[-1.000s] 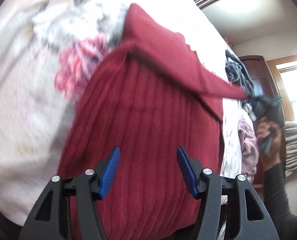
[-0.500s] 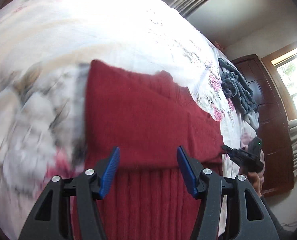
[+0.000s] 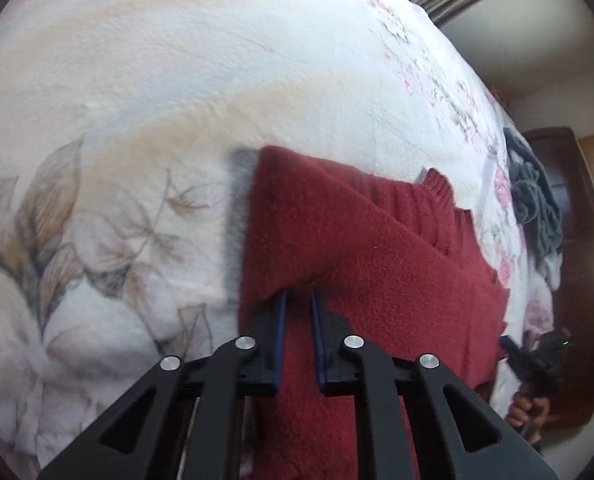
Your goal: Fold small clothes
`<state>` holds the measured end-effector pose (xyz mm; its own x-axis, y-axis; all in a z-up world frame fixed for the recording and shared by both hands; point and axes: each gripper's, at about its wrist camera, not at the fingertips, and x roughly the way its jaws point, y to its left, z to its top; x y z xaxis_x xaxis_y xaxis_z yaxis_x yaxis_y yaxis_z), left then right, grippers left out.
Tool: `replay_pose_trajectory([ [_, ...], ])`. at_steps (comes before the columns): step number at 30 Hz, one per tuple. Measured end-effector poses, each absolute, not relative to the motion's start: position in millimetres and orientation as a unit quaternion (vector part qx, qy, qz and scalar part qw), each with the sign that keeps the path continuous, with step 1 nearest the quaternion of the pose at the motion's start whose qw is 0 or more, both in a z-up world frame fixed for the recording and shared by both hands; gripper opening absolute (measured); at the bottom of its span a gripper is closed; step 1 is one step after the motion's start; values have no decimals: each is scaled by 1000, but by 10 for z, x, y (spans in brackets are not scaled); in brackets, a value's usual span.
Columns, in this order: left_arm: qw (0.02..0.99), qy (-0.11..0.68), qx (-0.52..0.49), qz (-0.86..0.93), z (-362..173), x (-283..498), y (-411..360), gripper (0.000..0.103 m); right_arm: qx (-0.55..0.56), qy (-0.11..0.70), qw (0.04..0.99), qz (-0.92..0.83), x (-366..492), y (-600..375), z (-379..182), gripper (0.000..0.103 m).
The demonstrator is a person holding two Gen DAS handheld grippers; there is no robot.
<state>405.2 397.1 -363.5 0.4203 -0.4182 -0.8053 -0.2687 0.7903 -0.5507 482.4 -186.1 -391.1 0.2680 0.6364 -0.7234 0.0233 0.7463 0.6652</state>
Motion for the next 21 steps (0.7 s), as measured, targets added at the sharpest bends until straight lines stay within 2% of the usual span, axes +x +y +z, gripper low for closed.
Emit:
replay_pose_trajectory([
  [3, 779, 506, -348, -128, -3411, 3898, 3797, 32, 316, 545, 740, 235, 4722, -1850, -3766, 14],
  [6, 768, 539, -317, -141, -3562, 3903, 3586, 33, 296, 577, 729, 219, 4705, -1765, -3955, 12],
  [7, 760, 564, -300, -121, -3709, 3930, 3560, 31, 292, 588, 725, 210, 4709, -1749, -4041, 6],
  [8, 753, 578, -295, -110, -3842, 3938, 3579, 23, 295, 589, 725, 202, 4702, -1762, -4054, 5],
  [9, 749, 577, -308, -105, -3913, 3938, 3632, 14, 304, 582, 726, 203, 4686, -1771, -3994, 9],
  [10, 745, 573, -324, -107, -3913, 3922, 3677, 14, 308, 573, 730, 209, 4654, -1766, -3919, 15],
  [12, 749, 561, -335, -109, -3860, 3864, 3738, 18, 304, 563, 736, 221, 4594, -1719, -3807, 15],
  [13, 751, 559, -336, -107, -3843, 3819, 3759, 19, 291, 575, 734, 213, 4582, -1692, -3851, 17],
  [14, 751, 558, -339, -102, -3826, 3801, 3763, 19, 269, 603, 725, 197, 4575, -1648, -3990, 14],
  [15, 753, 556, -340, -91, -3754, 3724, 3778, 27, 262, 614, 719, 192, 4557, -1636, -4063, 6],
  [16, 755, 553, -341, -88, -3679, 3632, 3795, 37, 255, 620, 718, 188, 4532, -1635, -4051, 4],
  [17, 759, 546, -343, -89, -3572, 3524, 3826, 41, 250, 621, 718, 188, 4479, -1626, -3990, 8],
  [18, 766, 538, -342, -86, -3438, 3335, 3887, 57, 246, 616, 723, 191, 4403, -1644, -3887, 20],
  [19, 771, 533, -338, -88, -3344, 3181, 3901, 68, 243, 611, 727, 196, 4289, -1676, -3764, 28],
  [20, 772, 533, -333, -94, -3289, 3010, 3932, 69, 241, 612, 726, 200, 4156, -1716, -3672, 45],
  [21, 768, 541, -327, -103, -3256, 2805, 3922, 69, 240, 615, 723, 204, 3988, -1780, -3609, 56],
])
